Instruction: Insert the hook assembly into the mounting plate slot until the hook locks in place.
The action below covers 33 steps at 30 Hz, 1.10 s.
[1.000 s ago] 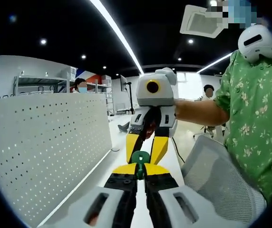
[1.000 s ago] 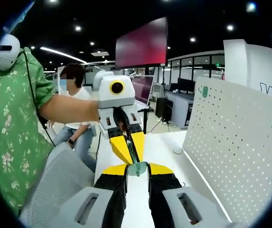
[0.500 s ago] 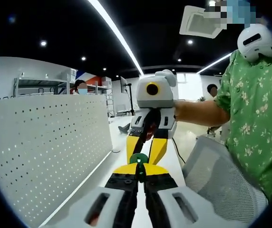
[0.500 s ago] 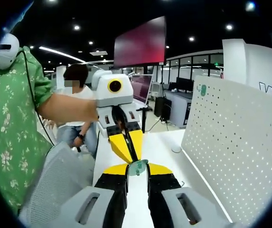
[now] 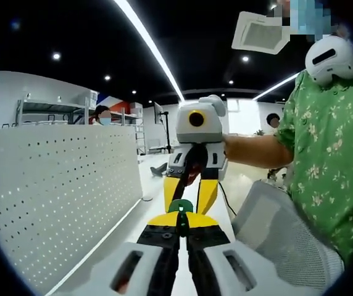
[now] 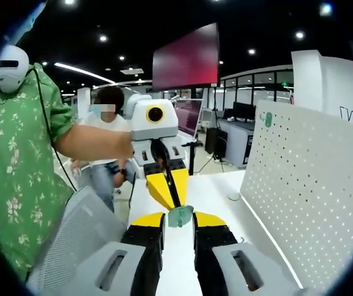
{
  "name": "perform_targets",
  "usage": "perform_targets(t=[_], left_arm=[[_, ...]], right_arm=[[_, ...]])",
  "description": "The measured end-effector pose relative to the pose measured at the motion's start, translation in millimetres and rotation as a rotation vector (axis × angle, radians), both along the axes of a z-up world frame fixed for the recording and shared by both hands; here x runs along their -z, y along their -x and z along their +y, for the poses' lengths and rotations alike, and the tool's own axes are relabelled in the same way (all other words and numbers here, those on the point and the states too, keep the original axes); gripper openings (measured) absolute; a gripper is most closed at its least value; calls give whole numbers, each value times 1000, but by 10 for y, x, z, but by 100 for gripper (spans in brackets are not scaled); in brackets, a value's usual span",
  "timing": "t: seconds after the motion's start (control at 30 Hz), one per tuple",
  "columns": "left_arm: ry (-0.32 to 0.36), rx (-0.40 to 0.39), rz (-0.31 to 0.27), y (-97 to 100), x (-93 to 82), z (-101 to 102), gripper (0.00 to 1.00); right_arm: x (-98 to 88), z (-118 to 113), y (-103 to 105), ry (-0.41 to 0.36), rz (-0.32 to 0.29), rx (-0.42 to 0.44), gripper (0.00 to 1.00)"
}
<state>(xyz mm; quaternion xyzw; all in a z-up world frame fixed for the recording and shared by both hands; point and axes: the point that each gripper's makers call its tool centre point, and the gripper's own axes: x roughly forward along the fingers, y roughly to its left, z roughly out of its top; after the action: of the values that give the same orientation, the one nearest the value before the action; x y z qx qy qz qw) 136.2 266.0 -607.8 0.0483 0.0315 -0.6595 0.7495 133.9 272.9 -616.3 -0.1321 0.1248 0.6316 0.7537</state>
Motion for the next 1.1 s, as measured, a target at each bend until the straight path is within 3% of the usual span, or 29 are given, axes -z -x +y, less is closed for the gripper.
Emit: perform_targets(t=[0.2,0.63,1.1], left_arm=[[37,35,23,72,-62,-6,2],[3,-13,-19,-4,-26,16,8],[11,-27,-45,-33,-27,-11,5]], right_arm=[[-118,38,69,-63,-12,-41,16],[-120,20,11,-60,-40,-17,15],[-112,1,-40,-60,-30,10,15]])
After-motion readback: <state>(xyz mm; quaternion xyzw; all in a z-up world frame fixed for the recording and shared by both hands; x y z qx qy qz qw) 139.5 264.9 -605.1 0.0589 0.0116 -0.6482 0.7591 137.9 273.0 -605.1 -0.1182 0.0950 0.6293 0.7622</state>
